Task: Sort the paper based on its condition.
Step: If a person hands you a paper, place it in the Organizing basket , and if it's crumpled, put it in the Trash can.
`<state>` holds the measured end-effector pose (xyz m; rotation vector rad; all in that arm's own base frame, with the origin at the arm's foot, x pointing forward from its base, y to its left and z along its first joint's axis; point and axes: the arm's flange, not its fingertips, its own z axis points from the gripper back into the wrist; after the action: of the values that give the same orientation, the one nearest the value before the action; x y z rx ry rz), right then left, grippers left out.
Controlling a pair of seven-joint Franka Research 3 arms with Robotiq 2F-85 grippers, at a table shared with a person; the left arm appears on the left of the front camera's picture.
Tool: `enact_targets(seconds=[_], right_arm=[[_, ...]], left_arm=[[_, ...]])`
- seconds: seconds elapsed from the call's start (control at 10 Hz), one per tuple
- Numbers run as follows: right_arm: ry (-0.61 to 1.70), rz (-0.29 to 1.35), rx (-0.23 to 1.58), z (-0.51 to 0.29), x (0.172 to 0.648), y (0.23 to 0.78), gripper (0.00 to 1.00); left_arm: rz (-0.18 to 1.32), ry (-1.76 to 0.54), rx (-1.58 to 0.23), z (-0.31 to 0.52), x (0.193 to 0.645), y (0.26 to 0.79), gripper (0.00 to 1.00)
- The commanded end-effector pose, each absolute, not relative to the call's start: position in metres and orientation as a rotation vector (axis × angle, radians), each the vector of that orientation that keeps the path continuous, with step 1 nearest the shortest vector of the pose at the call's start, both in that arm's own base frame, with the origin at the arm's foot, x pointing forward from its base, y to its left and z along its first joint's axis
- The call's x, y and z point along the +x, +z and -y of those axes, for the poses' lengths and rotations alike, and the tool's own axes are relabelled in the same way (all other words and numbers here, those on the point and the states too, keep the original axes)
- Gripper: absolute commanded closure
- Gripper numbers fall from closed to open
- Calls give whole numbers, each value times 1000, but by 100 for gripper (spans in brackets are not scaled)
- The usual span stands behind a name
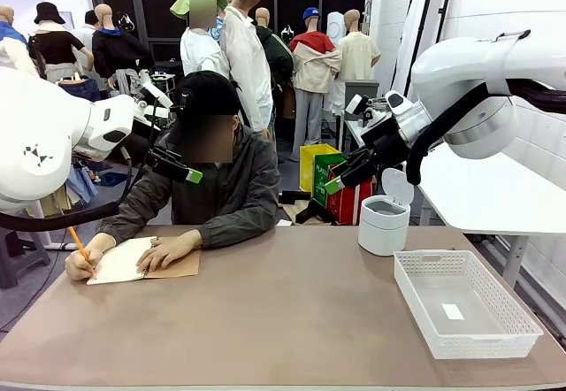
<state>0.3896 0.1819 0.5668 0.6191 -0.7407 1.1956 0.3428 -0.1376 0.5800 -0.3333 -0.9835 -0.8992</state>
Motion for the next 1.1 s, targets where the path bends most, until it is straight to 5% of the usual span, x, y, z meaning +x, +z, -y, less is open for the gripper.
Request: enact_targets(seconds=[0.0, 1.0], right_arm=[[1188, 742, 623, -183, 390, 568, 0], [1188, 742, 623, -183, 390, 568, 0]], left_arm=[[981, -911, -331, 137, 344, 579, 0], [981, -911, -331, 137, 344, 579, 0]])
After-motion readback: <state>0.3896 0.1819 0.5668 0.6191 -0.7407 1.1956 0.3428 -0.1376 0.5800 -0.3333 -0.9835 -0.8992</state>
